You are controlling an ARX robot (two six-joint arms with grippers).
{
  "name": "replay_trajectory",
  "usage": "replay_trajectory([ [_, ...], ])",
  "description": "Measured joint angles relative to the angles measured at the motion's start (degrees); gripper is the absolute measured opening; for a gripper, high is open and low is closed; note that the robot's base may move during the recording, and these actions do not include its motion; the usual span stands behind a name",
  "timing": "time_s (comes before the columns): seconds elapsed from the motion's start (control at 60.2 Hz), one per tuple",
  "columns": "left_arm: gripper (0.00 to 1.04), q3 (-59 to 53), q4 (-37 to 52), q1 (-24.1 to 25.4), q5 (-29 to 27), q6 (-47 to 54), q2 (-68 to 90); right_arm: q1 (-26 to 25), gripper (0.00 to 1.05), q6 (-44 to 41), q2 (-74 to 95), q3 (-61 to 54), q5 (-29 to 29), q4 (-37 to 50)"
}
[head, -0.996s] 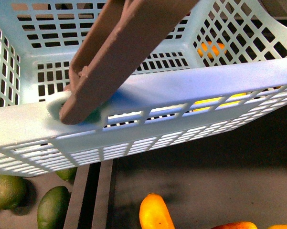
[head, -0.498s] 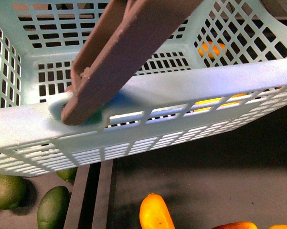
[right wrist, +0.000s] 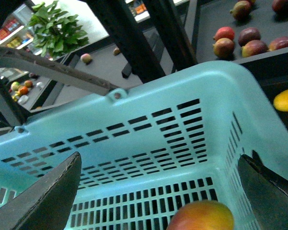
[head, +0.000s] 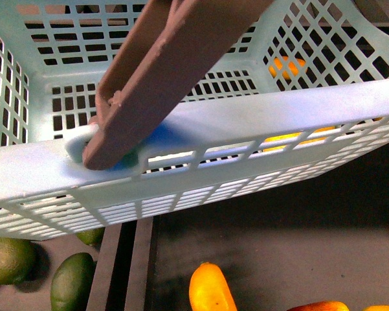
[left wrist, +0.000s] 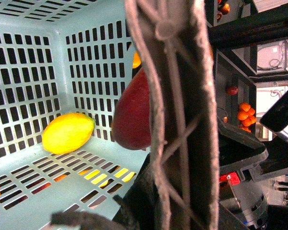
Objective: Pick lemon and mango into basket
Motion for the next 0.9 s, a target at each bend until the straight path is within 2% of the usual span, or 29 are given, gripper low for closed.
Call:
replay_trajectory([
  [0.166,0.06,-0.07,-0.04,0.0,-0.33,-0.35,0.0,-2.16,0.96,-1.88,-5.31,-1.62,4.0,-3.67],
  [0.282,0.06,-0.07,-0.04,0.02,-0.55,-0.57,0.0,-5.09,0.96,-5.33,-13.09,-3.69,8.76,-9.66],
  [0.365,0.06,-0.09,-0.04,0.11,-0.74,-0.7,0.0,-5.46,0.95,-6.84,-14.38,-4.15,10.49,-8.96],
  [0.415,0.06,-0.09,-0.04,0.11,-0.74,-0.87,0.0,-5.49,0.86,-12.15,-15.21,-6.86,14.86,-2.62],
  [0.531,0.06,-0.09,-0.04,0.11,-0.46,-0.83,0.0,-7.23,0.69,-20.39,-17.97,-14.05,15.26,4.87],
  [0.664,0.06,-0.09,-0.04,0.15,-0.5,-1.05,0.0,-9.66,0.48,-24.02,-22.16,-20.83,13.07,7.15],
  [0.897,0.06,-0.09,-0.04,0.15,-0.66,-0.96,0.0,-13.18,0.11,-25.53,-28.5,-28.98,9.7,8.52],
])
